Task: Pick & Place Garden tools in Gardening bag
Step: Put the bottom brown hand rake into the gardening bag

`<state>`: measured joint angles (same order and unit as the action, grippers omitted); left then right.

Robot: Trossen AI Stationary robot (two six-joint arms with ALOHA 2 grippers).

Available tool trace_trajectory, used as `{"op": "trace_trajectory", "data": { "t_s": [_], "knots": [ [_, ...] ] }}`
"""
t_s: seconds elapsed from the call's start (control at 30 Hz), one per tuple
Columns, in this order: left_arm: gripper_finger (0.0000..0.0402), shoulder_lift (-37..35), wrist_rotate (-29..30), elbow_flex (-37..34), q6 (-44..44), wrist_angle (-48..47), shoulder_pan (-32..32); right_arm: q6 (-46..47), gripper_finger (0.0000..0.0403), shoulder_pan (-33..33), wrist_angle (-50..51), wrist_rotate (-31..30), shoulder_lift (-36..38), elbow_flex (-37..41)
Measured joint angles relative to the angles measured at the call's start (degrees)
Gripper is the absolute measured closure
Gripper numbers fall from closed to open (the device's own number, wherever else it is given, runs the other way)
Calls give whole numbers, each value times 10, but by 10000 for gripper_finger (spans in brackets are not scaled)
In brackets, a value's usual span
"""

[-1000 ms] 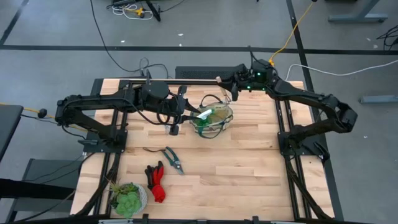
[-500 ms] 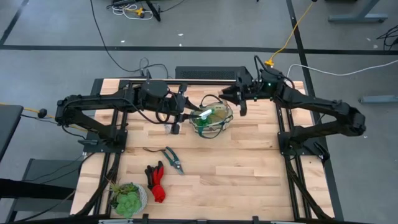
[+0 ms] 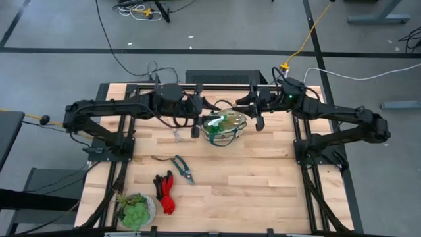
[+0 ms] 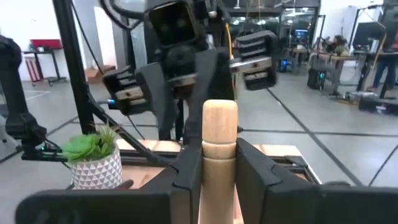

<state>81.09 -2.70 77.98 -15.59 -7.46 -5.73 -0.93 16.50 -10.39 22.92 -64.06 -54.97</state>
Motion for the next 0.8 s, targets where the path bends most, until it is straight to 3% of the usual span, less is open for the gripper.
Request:
{"op": "trace_trajectory", "data": {
  "t_s": [0.37, 0.8],
  "knots": [
    [153, 24, -30, -2, 0, 108, -23, -11, 330, -20, -105, 2, 12, 0],
    [144, 88, -77, -1, 20, 249, -31, -14, 330, -20, -111, 2, 12, 0]
  ]
}}
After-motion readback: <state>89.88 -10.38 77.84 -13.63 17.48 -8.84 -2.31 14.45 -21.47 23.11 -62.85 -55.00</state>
